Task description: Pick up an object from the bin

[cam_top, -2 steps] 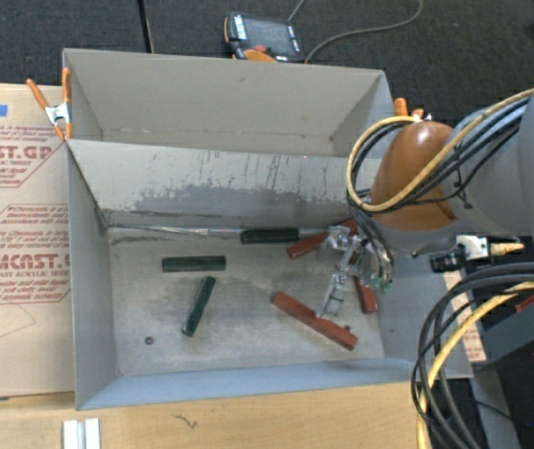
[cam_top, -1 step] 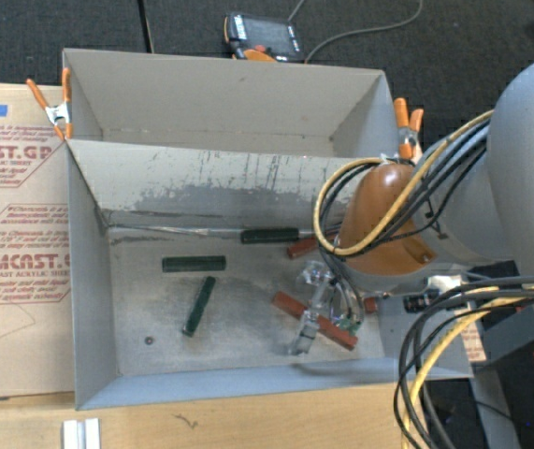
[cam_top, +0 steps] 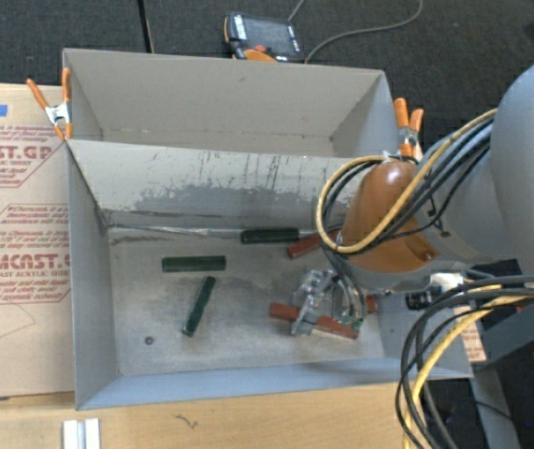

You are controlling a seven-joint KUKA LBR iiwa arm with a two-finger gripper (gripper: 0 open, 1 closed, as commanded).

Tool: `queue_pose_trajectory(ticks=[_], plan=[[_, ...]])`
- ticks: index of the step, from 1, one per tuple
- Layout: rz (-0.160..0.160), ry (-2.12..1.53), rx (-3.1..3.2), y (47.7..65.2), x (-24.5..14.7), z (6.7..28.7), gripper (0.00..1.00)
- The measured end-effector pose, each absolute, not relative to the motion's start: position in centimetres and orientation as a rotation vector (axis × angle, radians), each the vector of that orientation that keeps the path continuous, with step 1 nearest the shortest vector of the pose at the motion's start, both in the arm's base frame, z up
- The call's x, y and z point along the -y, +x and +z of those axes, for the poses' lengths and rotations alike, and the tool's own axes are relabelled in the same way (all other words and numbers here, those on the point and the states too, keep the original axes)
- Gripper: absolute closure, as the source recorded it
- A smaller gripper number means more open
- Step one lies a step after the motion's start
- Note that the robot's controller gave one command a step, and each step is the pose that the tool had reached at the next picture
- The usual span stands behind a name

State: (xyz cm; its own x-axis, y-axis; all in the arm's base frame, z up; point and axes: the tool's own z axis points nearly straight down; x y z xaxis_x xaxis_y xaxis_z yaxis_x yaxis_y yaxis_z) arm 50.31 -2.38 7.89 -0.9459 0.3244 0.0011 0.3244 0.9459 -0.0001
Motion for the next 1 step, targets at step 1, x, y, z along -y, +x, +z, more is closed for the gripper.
queue_pose_trajectory(ticks=[1], plan=[[0.001,-0.614,3.092,52.67,7.02,18.48,1.0]])
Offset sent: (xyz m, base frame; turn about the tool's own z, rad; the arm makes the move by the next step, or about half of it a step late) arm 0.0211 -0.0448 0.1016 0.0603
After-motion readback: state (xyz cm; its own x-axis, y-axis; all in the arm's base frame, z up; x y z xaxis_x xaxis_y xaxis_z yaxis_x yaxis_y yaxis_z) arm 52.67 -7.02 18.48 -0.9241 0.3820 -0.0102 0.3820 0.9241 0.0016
